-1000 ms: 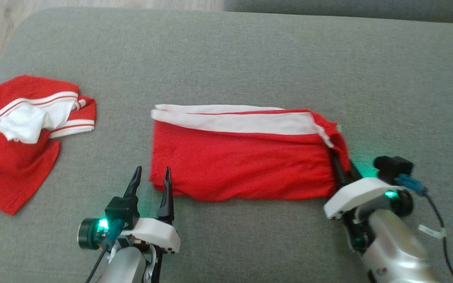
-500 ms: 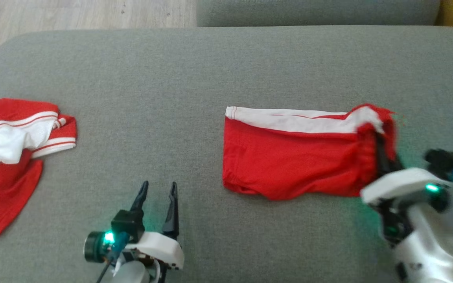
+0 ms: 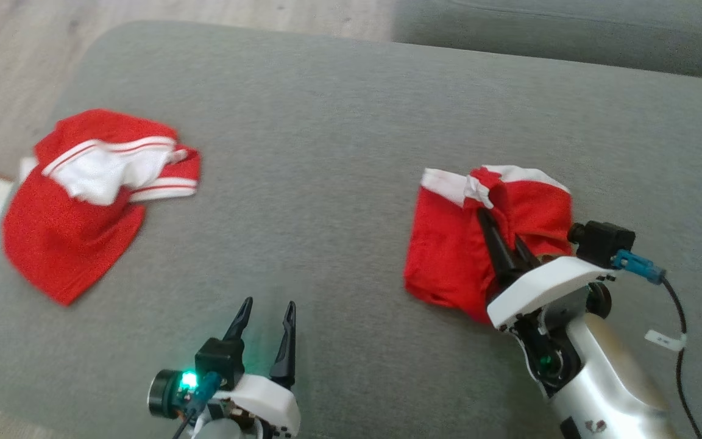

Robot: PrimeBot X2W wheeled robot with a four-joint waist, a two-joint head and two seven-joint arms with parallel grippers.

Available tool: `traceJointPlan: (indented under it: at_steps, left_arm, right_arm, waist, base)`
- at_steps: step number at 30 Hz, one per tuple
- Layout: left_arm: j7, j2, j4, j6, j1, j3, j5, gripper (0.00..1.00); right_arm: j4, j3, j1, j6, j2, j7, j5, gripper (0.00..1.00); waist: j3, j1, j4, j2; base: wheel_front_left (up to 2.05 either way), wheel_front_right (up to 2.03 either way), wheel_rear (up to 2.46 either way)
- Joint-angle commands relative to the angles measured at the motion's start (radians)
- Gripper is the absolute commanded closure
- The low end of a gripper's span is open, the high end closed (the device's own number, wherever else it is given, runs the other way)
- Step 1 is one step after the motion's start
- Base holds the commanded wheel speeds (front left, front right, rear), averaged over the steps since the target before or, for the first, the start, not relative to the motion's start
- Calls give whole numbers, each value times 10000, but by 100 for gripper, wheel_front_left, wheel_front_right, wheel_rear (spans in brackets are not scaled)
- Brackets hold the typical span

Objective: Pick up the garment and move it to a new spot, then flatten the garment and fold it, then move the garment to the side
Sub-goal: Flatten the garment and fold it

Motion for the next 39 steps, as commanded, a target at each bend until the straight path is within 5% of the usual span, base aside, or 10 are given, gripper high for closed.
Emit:
traceJointPlan:
  at_steps: [1, 2, 3, 12, 19, 25, 39]
  left_arm:
    - [-97, 70, -185, 49, -35, 217, -62, 0]
    - [-97, 70, -172, 52, -24, 213, -59, 0]
    - [-97, 70, -159, 60, -14, 224, -55, 0]
    - [-97, 70, -437, 97, 78, 962, 220, 0]
    - [-97, 70, -1181, 88, 5, 1526, 651, 0]
    - [-97, 70, -1653, 98, 160, 1843, 1011, 0]
    - [-97, 70, -2364, 83, 1328, 2038, 1399, 0]
  right_arm:
    - [-127, 84, -423, -7, 194, -135, -146, 85]
    - [52, 58, -494, -7, 227, -183, -262, 29]
    - [214, 99, -564, -7, 252, -200, -385, 0]
    - [267, 402, -589, -7, 262, -1652, -750, 0]
    - [815, -1585, -33, -7, -224, -2249, -3227, 0]
    - [146, -3167, 752, -7, 32, -2262, -5051, 0]
    - [-211, -3648, 1954, -7, 309, -2265, -6042, 0]
  waist:
    - [19, 0, 517, 0]
    - [25, 0, 640, 0]
    - [34, 0, 732, 0]
    - [-111, 0, 161, 0]
    - [-297, 0, -1011, 0]
    - [-431, 0, -1512, 0]
    - [-874, 0, -1833, 0]
  base:
    - [0, 0, 0]
    - [0, 0, 0]
    - [0, 0, 0]
    - [0, 0, 0]
    - [0, 0, 0]
    - [0, 0, 0]
    - [0, 0, 0]
